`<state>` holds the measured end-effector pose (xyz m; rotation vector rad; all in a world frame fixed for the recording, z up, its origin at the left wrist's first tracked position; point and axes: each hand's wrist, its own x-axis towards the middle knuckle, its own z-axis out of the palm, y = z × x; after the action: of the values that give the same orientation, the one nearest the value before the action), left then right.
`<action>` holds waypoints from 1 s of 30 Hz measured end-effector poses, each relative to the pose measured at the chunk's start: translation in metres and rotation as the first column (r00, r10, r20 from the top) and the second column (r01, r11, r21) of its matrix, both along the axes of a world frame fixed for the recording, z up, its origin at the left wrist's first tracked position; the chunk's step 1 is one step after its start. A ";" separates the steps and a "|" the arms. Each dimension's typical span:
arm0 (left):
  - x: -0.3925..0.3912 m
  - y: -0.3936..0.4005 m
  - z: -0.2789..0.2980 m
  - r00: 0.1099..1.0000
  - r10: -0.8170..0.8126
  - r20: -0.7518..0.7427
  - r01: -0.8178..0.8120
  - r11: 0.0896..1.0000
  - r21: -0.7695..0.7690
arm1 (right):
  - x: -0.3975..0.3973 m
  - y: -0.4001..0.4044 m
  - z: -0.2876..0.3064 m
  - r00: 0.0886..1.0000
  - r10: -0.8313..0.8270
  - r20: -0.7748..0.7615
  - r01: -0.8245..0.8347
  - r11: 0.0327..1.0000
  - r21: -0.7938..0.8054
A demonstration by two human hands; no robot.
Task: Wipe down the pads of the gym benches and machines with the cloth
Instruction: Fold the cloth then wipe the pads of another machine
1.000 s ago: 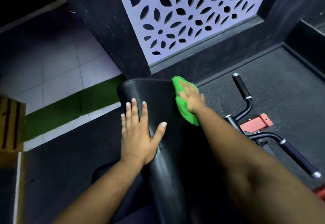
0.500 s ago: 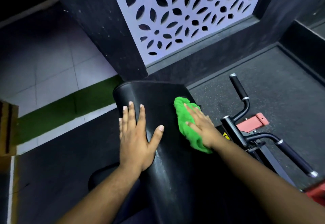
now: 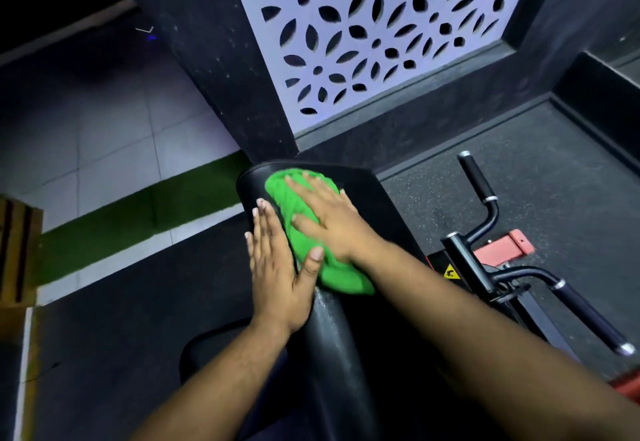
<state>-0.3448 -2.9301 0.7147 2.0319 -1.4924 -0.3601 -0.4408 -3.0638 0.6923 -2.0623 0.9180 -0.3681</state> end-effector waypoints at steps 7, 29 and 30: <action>0.000 0.003 0.000 0.991 0.039 -0.126 -0.053 0.992 -0.112 | 0.043 -0.002 0.022 0.999 0.032 -0.015 -0.034 0.992 -0.123; 0.001 -0.004 0.007 0.987 -0.050 0.150 0.033 0.992 0.118 | -0.163 0.050 -0.108 0.886 -0.415 -0.208 0.464 0.798 0.384; 0.000 -0.004 0.007 0.988 -0.045 0.149 0.028 0.993 0.117 | -0.165 0.054 -0.110 0.864 -0.440 -0.244 0.503 0.772 0.388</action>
<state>-0.3446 -2.9344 0.7214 2.1664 -1.6361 -0.3187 -0.6057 -3.0093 0.5823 -1.4327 1.4703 -0.2455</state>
